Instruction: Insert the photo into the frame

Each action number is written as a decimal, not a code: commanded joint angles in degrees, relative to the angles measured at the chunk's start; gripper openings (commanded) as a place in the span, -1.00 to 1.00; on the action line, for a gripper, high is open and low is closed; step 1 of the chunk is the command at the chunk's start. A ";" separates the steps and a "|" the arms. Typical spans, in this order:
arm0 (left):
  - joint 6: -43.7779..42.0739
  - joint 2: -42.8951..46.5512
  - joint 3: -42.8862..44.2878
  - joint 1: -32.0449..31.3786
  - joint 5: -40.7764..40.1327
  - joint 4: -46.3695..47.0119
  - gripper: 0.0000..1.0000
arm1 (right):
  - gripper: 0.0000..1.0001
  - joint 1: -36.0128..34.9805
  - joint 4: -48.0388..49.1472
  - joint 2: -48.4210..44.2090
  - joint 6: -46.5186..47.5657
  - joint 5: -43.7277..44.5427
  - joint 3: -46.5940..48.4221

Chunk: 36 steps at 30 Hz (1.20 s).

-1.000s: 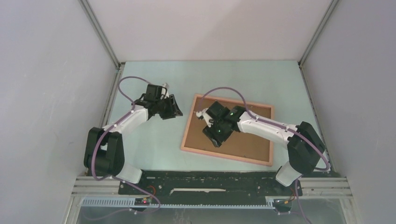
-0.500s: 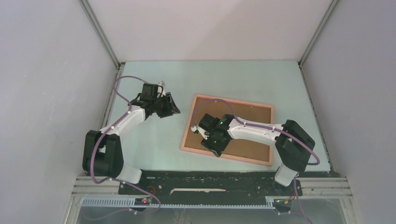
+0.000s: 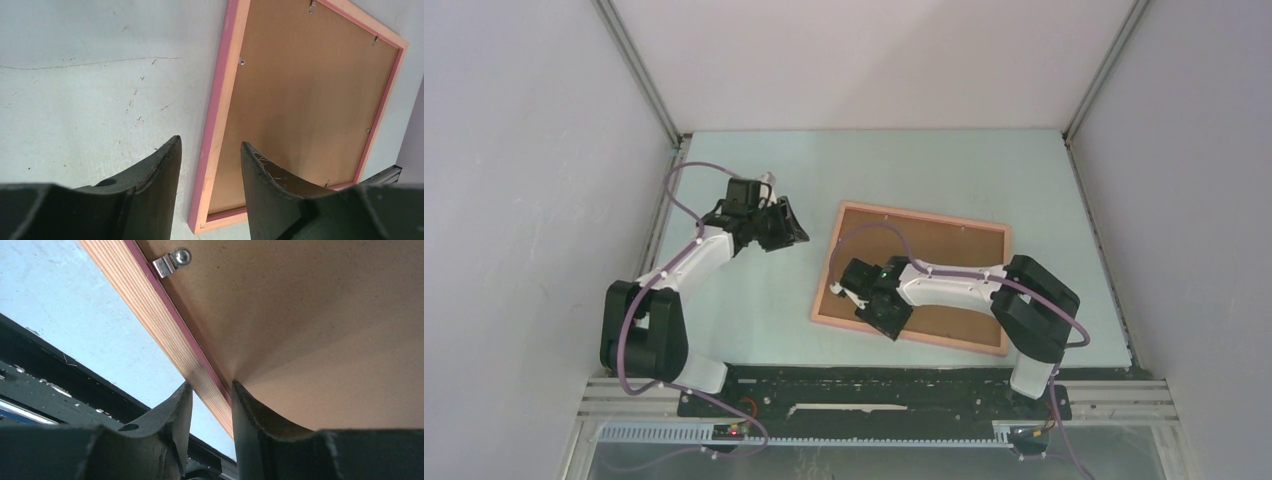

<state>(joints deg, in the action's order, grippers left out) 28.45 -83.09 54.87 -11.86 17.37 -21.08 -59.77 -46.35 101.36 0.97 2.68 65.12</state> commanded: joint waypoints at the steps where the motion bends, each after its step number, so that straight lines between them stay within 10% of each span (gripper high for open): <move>1: 0.04 2.79 -0.50 1.20 1.27 1.97 0.05 | -0.22 -0.87 1.12 1.74 -2.42 5.56 -0.28; 11: 3.86 6.01 -2.10 6.71 3.45 2.09 0.07 | -1.00 -0.87 5.68 4.34 -11.98 9.64 3.88; 25: 8.94 15.63 -8.78 17.86 1.15 -2.54 0.09 | -1.00 0.88 3.02 32.67 -26.51 8.59 50.10; 30: 9.39 14.76 -10.66 17.93 1.12 -1.40 0.20 | -0.11 4.09 3.28 29.69 -21.92 0.05 53.89; 36: 15.15 11.36 -14.52 17.92 3.78 4.99 0.37 | 0.36 10.13 14.37 10.46 -17.31 -11.85 31.22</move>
<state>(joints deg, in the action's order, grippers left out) 38.85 -69.97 43.03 5.69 18.74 -21.19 -54.30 -38.94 125.93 -19.66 -0.89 105.60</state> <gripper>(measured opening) 0.671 0.647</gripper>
